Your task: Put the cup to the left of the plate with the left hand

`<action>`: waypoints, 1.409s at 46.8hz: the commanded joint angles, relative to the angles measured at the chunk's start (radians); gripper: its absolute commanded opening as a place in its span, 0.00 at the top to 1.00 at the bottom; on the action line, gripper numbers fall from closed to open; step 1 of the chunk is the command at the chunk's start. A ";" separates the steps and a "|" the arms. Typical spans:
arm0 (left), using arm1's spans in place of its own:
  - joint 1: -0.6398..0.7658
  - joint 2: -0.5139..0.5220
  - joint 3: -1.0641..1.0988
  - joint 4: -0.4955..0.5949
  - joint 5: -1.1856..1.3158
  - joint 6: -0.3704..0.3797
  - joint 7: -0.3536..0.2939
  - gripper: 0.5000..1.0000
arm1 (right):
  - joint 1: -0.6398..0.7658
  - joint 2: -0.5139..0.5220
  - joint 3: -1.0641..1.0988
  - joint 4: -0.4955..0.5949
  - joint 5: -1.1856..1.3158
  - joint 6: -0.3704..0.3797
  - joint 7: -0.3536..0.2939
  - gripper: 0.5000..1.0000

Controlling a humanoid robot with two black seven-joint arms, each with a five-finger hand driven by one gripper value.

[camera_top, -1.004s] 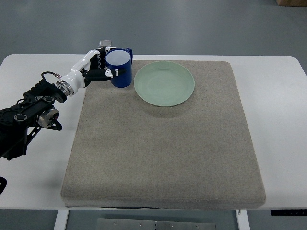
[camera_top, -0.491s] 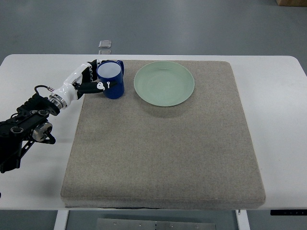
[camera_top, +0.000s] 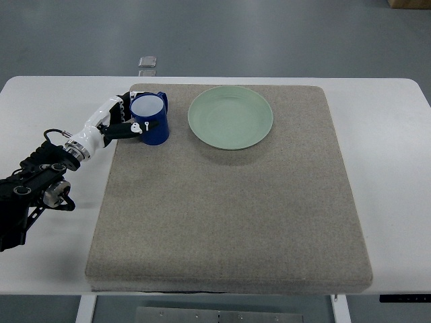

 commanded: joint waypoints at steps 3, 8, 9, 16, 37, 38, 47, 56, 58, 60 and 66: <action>0.000 0.001 -0.011 -0.002 -0.002 0.014 0.000 0.45 | 0.001 0.000 0.000 0.001 0.000 0.000 0.000 0.13; 0.000 0.001 -0.013 -0.009 -0.009 0.014 0.000 0.06 | -0.001 0.000 0.000 0.001 0.000 0.000 0.000 0.13; 0.000 0.001 -0.013 -0.011 -0.016 0.012 0.000 0.00 | -0.001 0.000 0.000 0.001 0.000 0.000 0.000 0.13; 0.000 0.004 -0.011 -0.018 -0.052 -0.005 0.000 0.00 | -0.001 0.000 0.000 0.001 0.000 0.000 0.000 0.13; -0.001 0.072 -0.016 -0.110 -0.092 -0.005 0.000 0.00 | 0.001 0.000 0.000 0.001 0.000 0.000 0.000 0.13; -0.001 0.081 -0.016 -0.121 -0.100 -0.005 0.000 0.00 | -0.001 0.000 0.000 -0.001 0.000 0.000 0.000 0.13; -0.006 0.145 -0.056 -0.205 -0.169 -0.006 0.000 0.00 | -0.001 0.000 0.000 -0.001 0.000 0.000 0.000 0.13; -0.032 0.145 -0.168 -0.209 -0.203 -0.036 0.012 0.00 | -0.001 0.000 0.000 0.001 0.000 0.000 0.000 0.13; -0.057 0.144 -0.177 -0.206 -0.224 -0.033 0.017 0.00 | -0.001 0.000 0.000 -0.001 0.000 0.000 0.000 0.13; -0.083 0.144 -0.177 -0.199 -0.261 -0.026 0.020 0.00 | -0.001 0.000 0.000 0.001 0.000 0.000 0.000 0.13; -0.144 0.139 -0.175 -0.164 -0.411 -0.023 0.034 0.00 | 0.001 0.000 0.000 0.001 0.000 0.000 0.000 0.13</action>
